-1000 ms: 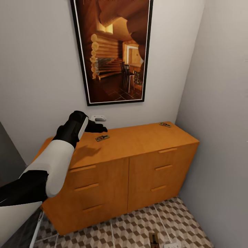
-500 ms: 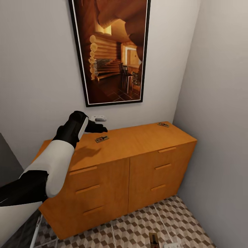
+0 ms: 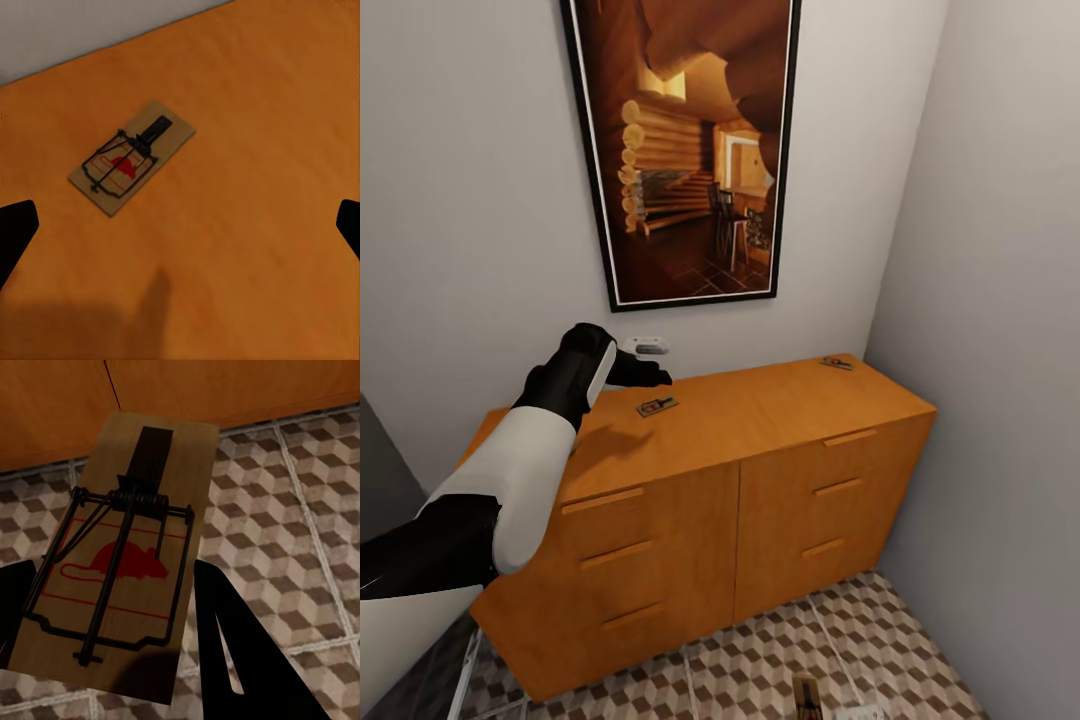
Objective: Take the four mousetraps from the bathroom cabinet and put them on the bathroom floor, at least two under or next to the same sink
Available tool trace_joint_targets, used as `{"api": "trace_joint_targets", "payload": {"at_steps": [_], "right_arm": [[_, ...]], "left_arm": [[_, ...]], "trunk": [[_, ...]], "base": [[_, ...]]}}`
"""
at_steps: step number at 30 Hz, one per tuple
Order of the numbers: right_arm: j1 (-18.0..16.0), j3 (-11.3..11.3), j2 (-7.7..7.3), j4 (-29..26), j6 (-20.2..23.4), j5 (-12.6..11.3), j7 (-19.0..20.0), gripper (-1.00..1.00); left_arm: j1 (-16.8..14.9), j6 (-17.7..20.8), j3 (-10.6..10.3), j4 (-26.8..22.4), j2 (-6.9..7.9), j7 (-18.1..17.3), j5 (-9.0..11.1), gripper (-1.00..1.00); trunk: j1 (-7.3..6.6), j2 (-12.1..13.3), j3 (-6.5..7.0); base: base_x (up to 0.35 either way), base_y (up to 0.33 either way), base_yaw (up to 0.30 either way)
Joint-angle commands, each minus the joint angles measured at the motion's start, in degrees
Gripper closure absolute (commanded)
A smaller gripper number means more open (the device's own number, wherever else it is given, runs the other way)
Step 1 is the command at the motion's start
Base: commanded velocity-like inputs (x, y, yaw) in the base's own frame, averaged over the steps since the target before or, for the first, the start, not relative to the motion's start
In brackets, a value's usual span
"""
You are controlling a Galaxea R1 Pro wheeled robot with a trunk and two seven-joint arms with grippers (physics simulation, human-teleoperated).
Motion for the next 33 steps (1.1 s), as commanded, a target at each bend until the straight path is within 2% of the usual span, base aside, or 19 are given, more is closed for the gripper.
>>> {"api": "trace_joint_targets", "payload": {"at_steps": [1, 33], "right_arm": [[-0.06, 0.21, -0.01, 0.07, -0.21, -0.64, 0.48, 1.0], [-0.05, 0.21, -0.01, 0.07, -0.21, -0.64, 0.48, 1.0]], "left_arm": [[-0.04, 0.16, 0.06, 0.02, -0.03, -0.48, -0.6, -1.0], [-0.04, 0.08, 0.03, 1.43, 0.03, -0.48, -0.63, -1.0]], "trunk": [[0.01, -0.03, -0.06], [0.01, -0.03, -0.06]], "base": [[0.1, 0.01, 0.0], [0.021, 0.001, 0.0]]}}
